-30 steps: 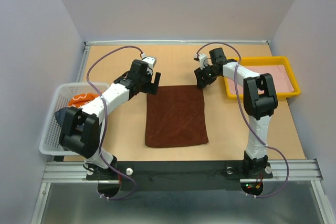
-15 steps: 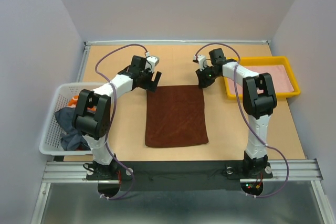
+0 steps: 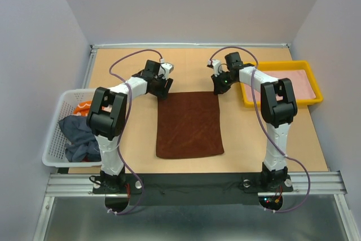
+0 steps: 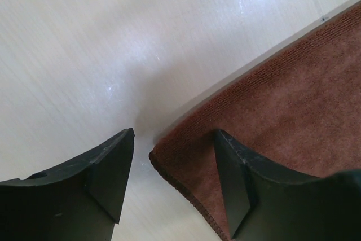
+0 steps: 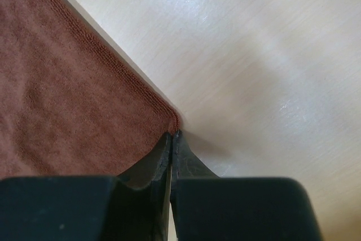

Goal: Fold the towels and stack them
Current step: Fold the towel

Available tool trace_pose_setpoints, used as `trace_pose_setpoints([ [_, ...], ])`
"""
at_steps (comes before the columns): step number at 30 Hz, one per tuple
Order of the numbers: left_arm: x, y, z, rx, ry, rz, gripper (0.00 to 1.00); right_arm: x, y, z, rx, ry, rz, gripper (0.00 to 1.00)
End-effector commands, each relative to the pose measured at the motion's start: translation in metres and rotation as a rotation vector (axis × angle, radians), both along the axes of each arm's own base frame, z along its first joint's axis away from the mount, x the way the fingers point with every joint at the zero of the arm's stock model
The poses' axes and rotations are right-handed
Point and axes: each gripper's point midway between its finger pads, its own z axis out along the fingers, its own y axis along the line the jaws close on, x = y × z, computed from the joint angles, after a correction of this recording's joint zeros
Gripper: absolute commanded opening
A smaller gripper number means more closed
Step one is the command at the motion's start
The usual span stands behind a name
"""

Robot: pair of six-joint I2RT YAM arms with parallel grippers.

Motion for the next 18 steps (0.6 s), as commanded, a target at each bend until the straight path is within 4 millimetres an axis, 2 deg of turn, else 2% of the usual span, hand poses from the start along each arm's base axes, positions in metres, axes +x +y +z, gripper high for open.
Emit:
trace_pose_setpoints([
  [1, 0.017, 0.002, 0.021, -0.039, -0.045, -0.003, 0.66, -0.009, -0.009, -0.026, -0.058, 0.067, 0.004, 0.01],
  [7, 0.012, 0.001, 0.013, -0.083, 0.001, -0.025, 0.5, -0.008, -0.012, -0.028, -0.075, 0.067, -0.005, 0.01],
  [18, 0.001, 0.007, -0.013, -0.063, 0.083, -0.011, 0.47, -0.006, -0.013, -0.025, -0.077, 0.058, -0.009, 0.01],
])
